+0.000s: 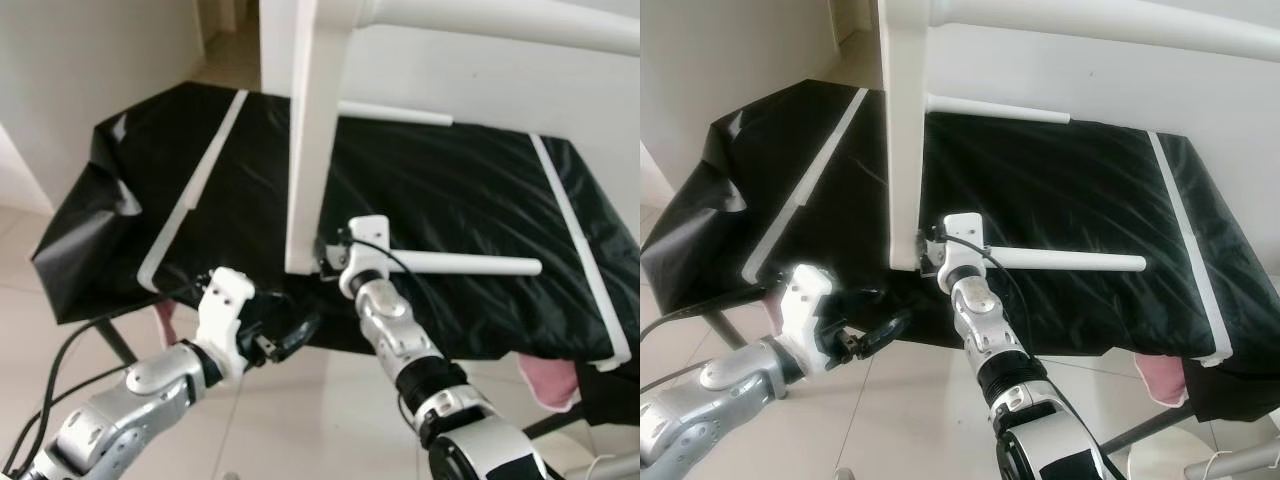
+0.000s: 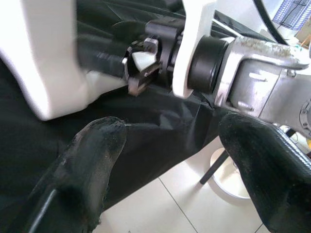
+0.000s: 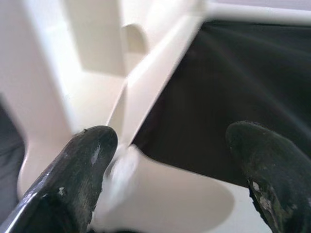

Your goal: Building children table

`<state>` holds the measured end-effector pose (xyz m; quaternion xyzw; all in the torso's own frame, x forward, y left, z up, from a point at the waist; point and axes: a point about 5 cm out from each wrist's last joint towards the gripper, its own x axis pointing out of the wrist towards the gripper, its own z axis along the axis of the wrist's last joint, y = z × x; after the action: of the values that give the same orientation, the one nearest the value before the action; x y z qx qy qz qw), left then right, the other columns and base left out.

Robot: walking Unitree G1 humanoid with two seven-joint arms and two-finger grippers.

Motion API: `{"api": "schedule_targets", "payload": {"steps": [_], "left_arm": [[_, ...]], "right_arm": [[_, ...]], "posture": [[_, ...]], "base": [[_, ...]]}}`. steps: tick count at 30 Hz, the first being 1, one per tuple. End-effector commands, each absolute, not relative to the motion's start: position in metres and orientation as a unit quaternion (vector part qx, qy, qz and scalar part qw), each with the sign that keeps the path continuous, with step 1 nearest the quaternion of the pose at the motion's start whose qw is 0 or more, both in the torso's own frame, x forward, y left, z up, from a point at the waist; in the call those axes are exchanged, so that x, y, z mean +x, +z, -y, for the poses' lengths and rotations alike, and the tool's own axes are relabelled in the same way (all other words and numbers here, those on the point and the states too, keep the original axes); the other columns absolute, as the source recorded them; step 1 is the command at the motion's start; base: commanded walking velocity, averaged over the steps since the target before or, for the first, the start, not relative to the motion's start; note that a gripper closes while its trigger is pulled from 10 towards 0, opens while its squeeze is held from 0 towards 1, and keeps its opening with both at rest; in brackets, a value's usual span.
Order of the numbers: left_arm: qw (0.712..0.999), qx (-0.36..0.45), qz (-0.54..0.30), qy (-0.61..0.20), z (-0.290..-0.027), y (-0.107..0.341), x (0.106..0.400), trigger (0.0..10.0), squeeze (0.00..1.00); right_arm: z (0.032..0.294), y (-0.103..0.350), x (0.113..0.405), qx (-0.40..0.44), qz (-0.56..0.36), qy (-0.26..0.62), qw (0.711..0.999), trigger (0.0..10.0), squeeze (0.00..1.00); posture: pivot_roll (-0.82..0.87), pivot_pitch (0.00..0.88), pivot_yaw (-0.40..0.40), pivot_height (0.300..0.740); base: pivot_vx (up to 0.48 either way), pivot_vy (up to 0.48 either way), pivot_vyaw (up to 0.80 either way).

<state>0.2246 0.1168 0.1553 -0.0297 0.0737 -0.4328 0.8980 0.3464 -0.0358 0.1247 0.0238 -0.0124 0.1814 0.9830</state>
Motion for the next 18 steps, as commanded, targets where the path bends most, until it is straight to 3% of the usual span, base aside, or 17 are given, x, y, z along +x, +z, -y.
{"api": "schedule_targets", "payload": {"steps": [1,11,18], "left_arm": [[0.840,-0.032,-0.076,-0.537,-0.111,0.155,0.215,10.0,0.00],[0.838,-0.031,-0.074,-0.539,-0.110,0.155,0.216,10.0,0.00],[0.838,-0.025,-0.074,-0.540,-0.110,0.153,0.217,10.0,0.00]], "right_arm": [[0.019,0.120,0.340,0.021,0.002,0.226,0.974,10.0,0.00],[-0.005,0.120,0.327,0.016,0.015,0.320,0.947,10.0,0.00],[0.014,0.116,0.329,0.014,0.026,0.307,0.951,10.0,0.00]], "posture": [[0.12,0.029,-0.054,0.740],[0.11,0.027,-0.057,0.740],[0.10,0.030,-0.057,0.740]], "base": [[0.000,0.000,0.00],[0.000,0.000,0.00],[0.000,0.000,0.00]]}}
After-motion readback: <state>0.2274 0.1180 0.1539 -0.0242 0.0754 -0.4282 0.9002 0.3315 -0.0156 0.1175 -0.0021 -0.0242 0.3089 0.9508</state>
